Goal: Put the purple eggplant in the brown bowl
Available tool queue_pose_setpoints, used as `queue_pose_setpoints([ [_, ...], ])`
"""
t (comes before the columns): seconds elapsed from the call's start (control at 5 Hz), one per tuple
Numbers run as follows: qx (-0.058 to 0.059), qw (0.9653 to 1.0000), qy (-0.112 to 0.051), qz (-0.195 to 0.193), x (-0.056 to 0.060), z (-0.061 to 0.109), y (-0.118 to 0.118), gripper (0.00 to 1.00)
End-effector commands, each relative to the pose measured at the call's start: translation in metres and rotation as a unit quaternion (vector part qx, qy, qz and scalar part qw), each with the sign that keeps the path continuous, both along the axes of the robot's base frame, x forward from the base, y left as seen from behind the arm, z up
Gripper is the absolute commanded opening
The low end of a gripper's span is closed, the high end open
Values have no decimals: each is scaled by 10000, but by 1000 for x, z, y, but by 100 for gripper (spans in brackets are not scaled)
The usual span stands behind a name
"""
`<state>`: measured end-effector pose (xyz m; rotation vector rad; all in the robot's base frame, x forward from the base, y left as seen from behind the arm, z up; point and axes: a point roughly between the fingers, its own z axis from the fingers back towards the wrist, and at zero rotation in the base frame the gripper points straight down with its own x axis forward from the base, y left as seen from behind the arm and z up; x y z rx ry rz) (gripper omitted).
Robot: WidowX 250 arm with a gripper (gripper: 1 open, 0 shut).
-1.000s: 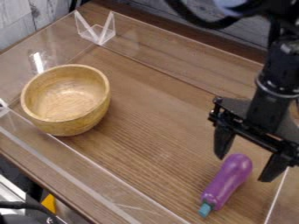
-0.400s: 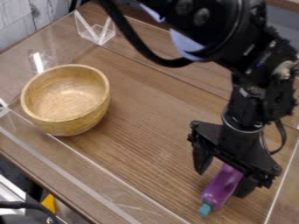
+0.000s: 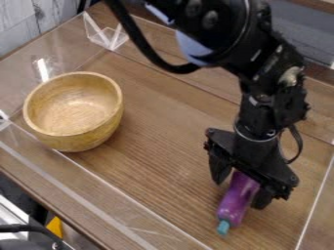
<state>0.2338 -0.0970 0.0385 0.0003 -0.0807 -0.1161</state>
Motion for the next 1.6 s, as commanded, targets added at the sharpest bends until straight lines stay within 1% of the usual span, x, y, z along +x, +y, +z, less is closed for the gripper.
queue_pose_setpoints([
  [0.0, -124, 9997, -203, -27, 2, 7, -1, 100],
  [0.2, -183, 9993, -255, -213, -1, 7, -4, 100],
  [0.4, -227, 9985, -286, -399, -3, 8, -6, 0],
  [0.6, -277, 9975, -293, -579, -6, 10, -9, 0],
  [1.0, -326, 9986, -335, -241, -15, 16, -31, 0],
  [1.2, -305, 9986, -317, -284, -15, 19, -40, 0],
  [1.4, -269, 9991, -321, -27, -13, 28, -41, 0],
])
